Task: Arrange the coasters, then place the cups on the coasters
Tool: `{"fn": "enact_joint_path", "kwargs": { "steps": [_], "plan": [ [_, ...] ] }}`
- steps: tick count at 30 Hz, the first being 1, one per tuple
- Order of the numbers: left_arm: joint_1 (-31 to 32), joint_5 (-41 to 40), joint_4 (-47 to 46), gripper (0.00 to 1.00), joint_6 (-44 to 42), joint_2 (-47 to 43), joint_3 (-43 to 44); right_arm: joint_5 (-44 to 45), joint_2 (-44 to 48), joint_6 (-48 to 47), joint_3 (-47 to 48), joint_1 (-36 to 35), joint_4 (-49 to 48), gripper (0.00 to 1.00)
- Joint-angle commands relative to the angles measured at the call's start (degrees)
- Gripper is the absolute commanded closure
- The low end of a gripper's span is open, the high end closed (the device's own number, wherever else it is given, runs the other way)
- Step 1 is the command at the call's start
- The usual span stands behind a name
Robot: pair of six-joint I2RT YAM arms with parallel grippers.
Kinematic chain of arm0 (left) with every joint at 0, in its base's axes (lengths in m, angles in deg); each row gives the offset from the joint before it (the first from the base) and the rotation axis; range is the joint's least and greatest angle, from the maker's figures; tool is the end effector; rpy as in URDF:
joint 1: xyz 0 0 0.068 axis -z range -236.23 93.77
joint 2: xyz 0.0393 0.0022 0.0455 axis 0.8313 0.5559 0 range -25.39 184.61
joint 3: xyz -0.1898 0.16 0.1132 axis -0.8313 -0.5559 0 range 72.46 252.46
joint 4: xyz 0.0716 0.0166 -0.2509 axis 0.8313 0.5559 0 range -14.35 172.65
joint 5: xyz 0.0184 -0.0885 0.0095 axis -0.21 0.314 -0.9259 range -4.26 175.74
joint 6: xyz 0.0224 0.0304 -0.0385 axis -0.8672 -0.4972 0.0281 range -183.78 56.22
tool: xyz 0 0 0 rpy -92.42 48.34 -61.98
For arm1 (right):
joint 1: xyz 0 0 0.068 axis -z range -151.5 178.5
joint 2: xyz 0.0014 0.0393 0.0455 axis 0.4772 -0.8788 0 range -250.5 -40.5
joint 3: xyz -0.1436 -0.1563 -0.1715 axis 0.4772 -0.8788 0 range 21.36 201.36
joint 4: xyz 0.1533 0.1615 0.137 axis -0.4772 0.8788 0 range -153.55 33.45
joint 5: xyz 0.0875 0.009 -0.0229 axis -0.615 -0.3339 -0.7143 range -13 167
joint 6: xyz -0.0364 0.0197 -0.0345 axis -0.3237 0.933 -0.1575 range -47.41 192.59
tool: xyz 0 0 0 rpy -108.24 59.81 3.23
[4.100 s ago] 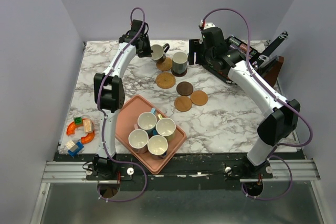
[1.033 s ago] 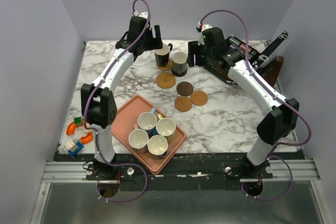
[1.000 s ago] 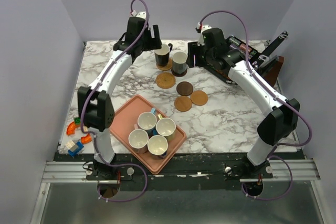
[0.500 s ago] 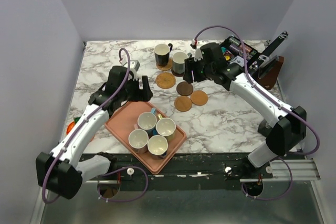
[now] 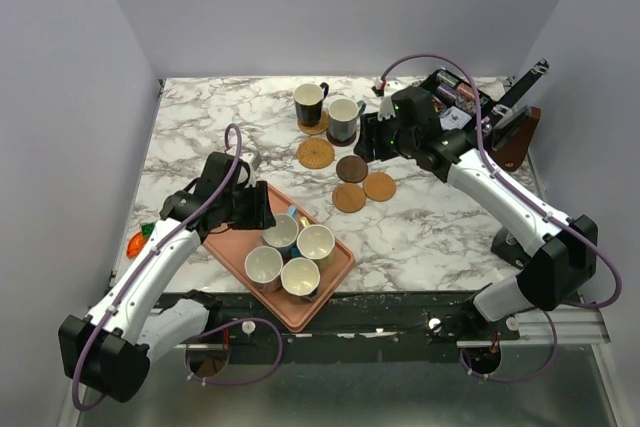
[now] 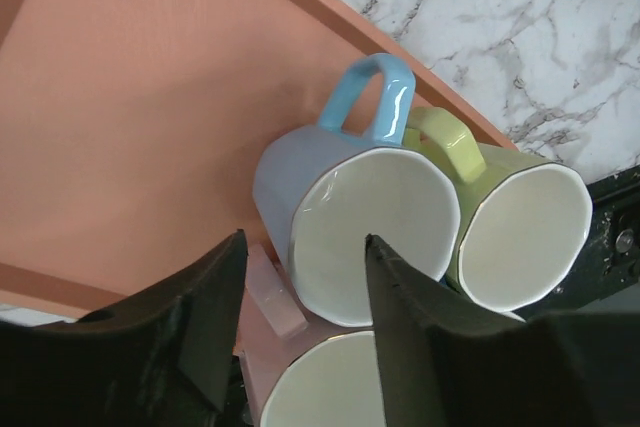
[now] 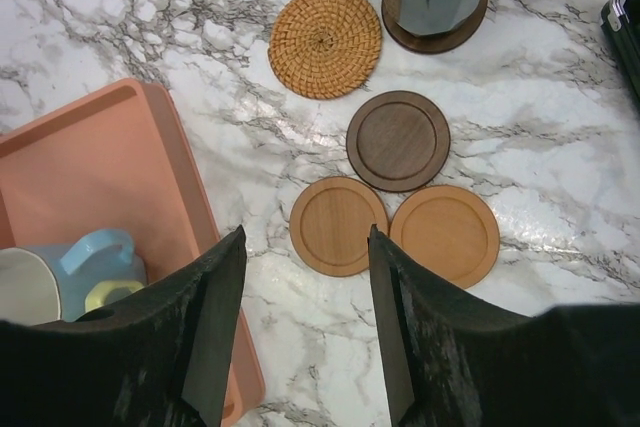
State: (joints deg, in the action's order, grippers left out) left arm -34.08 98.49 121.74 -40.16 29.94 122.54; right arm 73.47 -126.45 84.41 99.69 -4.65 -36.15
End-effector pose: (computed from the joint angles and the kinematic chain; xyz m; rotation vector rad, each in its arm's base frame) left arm 0.1704 -0.0780 0.2831 0.0670 2.5381 -0.6072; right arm 0.2850 0.1887 0.3410 -0.4471 2.1817 0.5063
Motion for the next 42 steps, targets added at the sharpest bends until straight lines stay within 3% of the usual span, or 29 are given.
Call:
{"fn": "enact_joint_path", "kwargs": {
  "steps": [1, 11, 15, 22, 29, 42],
  "plan": [
    [0.08, 0.87, 2.17, 0.46, 0.47, 1.71, -0.34, -0.43, 3.07, 1.46, -2.21, 0.1, -2.0, 0.41],
    [0.52, -1.32, 2.52, 0.57, 1.78, 4.52, -1.22, -0.08, 3.86, 1.63, -3.18, 0.1, -2.44, 0.45],
    [0.61, -0.89, 2.17, 0.6, 1.78, 4.78, -1.48, 0.63, 3.95, 1.72, -3.18, 0.1, -2.52, 0.51],
    [0.7, 0.08, 1.64, 0.75, 1.7, 6.63, -1.66, 7.83, 7.11, 3.48, -5.55, 0.1, -5.86, 0.54],
    [0.7, 0.43, 1.11, 0.99, 1.35, 5.67, -0.61, 8.63, 7.03, 3.92, -5.81, 0.1, -5.86, 0.54],
    [0.7, -5.54, 7.08, 1.0, -5.59, 7.77, 12.22, 10.73, 7.02, 3.48, -4.85, 0.1, -6.22, 0.54]
  ]
}}
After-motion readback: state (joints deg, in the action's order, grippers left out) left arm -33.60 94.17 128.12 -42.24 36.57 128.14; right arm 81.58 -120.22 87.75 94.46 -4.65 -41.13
